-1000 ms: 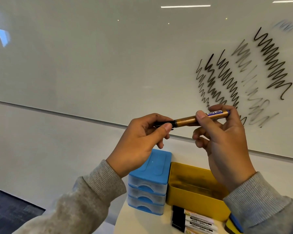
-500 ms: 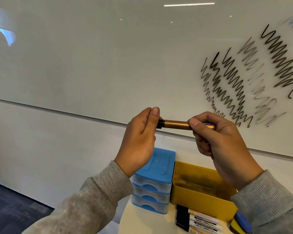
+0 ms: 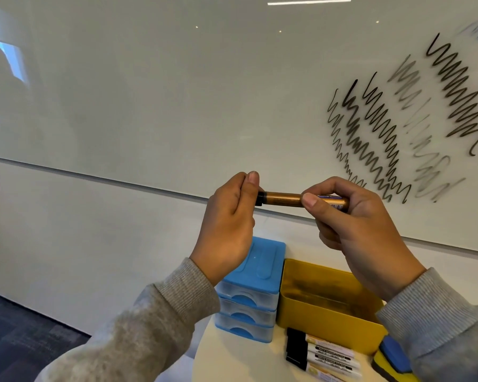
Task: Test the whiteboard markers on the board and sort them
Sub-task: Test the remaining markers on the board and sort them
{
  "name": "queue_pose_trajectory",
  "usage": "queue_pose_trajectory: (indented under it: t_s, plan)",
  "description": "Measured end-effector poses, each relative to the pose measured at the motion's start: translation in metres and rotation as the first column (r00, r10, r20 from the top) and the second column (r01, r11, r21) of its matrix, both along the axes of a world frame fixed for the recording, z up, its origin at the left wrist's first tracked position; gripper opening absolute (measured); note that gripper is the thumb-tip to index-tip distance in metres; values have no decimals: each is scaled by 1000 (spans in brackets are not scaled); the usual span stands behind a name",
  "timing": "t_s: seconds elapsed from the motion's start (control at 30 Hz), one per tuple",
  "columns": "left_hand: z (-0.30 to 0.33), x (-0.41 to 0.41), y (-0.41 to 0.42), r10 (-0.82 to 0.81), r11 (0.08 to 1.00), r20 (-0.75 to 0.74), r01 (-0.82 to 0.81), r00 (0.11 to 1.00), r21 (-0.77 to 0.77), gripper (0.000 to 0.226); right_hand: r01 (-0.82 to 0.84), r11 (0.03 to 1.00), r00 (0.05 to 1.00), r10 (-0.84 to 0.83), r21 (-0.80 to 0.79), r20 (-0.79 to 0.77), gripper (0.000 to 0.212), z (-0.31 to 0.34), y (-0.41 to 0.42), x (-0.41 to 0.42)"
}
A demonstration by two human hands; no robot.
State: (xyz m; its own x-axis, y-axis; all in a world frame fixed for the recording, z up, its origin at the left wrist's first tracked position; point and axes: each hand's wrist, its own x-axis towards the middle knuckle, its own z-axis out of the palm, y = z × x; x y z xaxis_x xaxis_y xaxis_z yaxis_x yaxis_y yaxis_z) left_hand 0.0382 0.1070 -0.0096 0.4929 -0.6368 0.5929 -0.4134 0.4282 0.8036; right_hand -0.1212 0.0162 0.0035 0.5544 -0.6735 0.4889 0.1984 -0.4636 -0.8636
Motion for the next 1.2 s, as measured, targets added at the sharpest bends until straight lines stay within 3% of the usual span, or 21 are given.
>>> queue_pose_trajectory:
  t_s: [0.33, 0.67, 0.77, 0.83, 0.9, 1.03, 1.2]
  plan:
    - [-7, 4, -5, 40, 999, -14, -41, 999, -36, 42, -81, 986, 996, 86, 143, -32, 7, 5, -3, 9]
    - [-6, 3, -5, 25, 997, -80, -30, 997, -73, 38, -92, 978, 995, 98, 186, -25, 8, 5, -4, 15]
    - [-3, 2, -3, -89, 989, -219, 60, 972, -133, 27, -118, 969, 993, 120, 215, 4, 9, 3, -2, 16]
    - [0, 1, -2, -266, 954, -375, 186, 888, -236, 17, -175, 946, 985, 165, 271, 60, 9, 2, 0, 19]
    - [0, -1, -2, -391, 912, -428, 279, 815, -302, 11, -245, 908, 969, 215, 339, 125, 10, 1, 3, 24]
    - [-5, -4, -5, -314, 939, -314, 246, 896, -239, 18, -324, 838, 944, 259, 438, 204, 14, -3, 6, 35]
    - [-13, 10, -7, -120, 984, -151, 97, 981, -152, 24, -227, 894, 974, 206, 385, 96, 20, -19, 5, 46]
